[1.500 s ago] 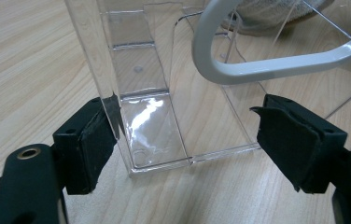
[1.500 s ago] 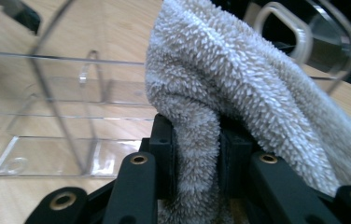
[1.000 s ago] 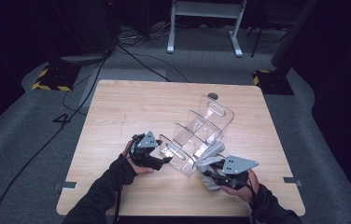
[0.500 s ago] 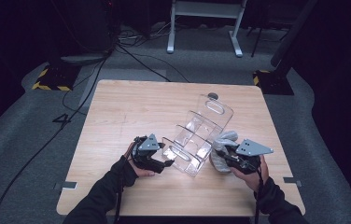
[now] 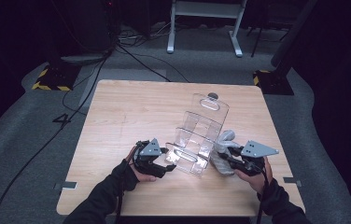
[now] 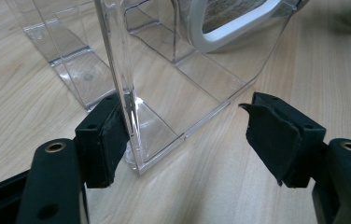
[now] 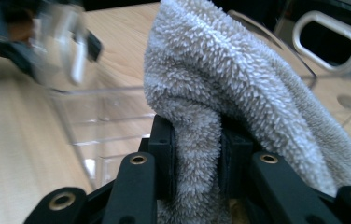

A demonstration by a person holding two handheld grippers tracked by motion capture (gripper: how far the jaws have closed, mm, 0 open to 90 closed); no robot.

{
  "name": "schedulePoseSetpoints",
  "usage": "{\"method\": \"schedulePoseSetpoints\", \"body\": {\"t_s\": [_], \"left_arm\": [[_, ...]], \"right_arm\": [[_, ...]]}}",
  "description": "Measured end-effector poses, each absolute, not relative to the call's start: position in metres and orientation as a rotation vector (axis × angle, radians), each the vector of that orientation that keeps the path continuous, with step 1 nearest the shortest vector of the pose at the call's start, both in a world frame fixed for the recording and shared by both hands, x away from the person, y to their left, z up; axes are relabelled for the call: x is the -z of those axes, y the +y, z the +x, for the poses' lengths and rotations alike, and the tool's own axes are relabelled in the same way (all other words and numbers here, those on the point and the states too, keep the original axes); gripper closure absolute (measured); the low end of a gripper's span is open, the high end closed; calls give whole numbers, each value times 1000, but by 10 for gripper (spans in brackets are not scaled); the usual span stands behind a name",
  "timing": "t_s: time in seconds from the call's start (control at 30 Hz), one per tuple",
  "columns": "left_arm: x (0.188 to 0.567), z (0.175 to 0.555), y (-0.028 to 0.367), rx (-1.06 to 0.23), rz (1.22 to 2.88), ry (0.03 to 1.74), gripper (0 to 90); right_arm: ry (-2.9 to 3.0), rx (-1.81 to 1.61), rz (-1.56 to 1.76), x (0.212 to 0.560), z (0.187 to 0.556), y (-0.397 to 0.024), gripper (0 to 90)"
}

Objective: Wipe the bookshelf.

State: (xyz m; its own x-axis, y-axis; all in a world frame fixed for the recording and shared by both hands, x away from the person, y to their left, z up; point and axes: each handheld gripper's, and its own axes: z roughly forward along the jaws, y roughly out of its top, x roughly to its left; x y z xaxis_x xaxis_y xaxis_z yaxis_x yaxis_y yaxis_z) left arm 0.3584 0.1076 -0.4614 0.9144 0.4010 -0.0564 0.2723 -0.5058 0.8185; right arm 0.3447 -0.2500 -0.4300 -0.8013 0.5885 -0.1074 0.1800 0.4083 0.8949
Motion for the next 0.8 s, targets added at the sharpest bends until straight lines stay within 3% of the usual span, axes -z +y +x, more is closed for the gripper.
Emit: {"method": "schedulePoseSetpoints", "body": {"t_s": [0.4, 0.6, 0.8], "left_arm": [[462, 345, 101, -161, 2142, 447, 375], [462, 341, 100, -157, 2139, 446, 454], [463, 343, 98, -143, 2132, 442, 468]], "right_arm": [[2305, -1476, 520, 415, 292, -248, 716], [2293, -1439, 554, 420, 298, -248, 716], [2249, -1375, 588, 420, 311, -249, 722]]}}
